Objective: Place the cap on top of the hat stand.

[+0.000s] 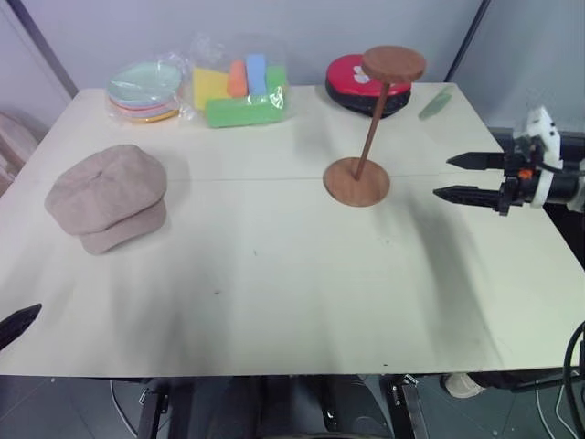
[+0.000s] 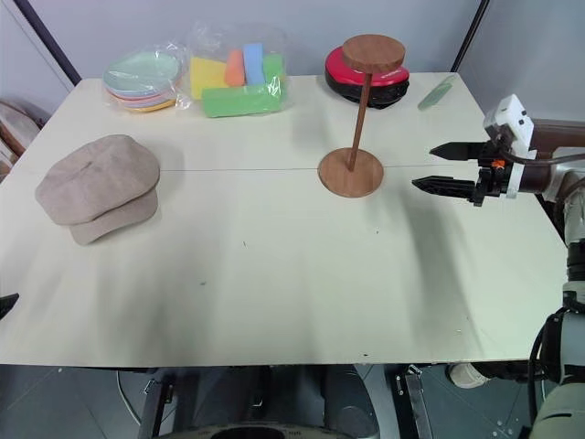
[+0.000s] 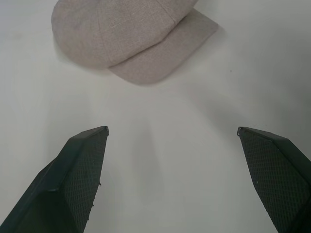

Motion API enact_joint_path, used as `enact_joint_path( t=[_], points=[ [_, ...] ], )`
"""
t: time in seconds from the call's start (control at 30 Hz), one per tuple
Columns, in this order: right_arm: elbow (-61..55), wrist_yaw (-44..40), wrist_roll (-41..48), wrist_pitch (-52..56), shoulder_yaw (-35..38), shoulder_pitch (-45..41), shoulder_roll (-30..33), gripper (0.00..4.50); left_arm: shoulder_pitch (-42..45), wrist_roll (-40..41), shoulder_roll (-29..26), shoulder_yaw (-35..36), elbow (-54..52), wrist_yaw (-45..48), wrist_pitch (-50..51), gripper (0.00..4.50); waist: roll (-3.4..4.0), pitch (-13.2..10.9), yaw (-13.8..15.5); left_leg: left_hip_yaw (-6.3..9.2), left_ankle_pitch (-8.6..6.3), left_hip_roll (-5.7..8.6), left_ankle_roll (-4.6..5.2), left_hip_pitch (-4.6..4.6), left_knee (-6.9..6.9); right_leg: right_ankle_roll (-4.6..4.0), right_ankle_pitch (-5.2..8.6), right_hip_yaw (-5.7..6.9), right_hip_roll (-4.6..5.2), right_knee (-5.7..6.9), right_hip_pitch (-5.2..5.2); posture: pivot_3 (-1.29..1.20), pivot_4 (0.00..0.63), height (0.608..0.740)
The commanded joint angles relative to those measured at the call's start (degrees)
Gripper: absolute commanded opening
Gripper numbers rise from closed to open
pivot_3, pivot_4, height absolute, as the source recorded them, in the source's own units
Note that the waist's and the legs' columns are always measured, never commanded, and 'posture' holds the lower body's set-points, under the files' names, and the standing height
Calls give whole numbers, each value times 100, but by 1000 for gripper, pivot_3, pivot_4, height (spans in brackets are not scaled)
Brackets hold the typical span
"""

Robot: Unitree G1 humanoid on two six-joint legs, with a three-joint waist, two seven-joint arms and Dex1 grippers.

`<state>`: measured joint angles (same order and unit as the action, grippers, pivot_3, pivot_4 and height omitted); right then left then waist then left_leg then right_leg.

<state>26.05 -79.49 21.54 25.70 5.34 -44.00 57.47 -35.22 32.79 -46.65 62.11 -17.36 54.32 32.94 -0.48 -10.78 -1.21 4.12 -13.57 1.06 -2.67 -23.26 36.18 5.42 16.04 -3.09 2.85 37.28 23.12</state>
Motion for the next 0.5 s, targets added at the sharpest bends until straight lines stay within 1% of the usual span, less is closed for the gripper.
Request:
enact_joint_path(
  t=[0.03, 0.3, 0.4, 0.43, 0.5],
  points=[
    [-160, -27, 56, -17, 119, -65, 31, 4500, 34, -63, -13, 84, -87, -40, -128, 4431, 0, 0, 3, 0, 0, 0, 0, 0, 1, 0, 0, 0, 0, 0, 0, 0, 150, 740],
    [-262, 39, 78, -56, 192, 46, 27, 4500, 188, -170, -120, -1, -93, -122, -95, 4431, 0, 0, 0, -1, 0, 1, 0, 0, 0, 0, 0, -1, 0, 0, 0, 0, 150, 740],
    [-445, 37, 192, 231, 228, 144, 77, 4500, 319, -155, -162, -58, -166, -182, -75, 4473, 0, 0, 0, -1, 0, 0, 0, 0, 0, 0, 0, -1, 0, 1, 0, 0, 150, 740],
    [-565, 17, 254, 345, 256, 208, 104, 4500, 381, -261, -187, -141, -241, -250, -168, 4473, 0, 0, 1, 0, 0, 0, 0, 0, 0, 0, 0, -1, -1, 0, 0, 0, 150, 740],
    [-919, 74, 339, 454, 342, 396, 130, 4500, 485, -816, -273, -517, -463, -477, -611, 4473, 0, 0, 26, 1, 0, 1, 0, -1, 1, 1, -1, -1, 1, 0, -1, 0, 150, 740]
  ],
)
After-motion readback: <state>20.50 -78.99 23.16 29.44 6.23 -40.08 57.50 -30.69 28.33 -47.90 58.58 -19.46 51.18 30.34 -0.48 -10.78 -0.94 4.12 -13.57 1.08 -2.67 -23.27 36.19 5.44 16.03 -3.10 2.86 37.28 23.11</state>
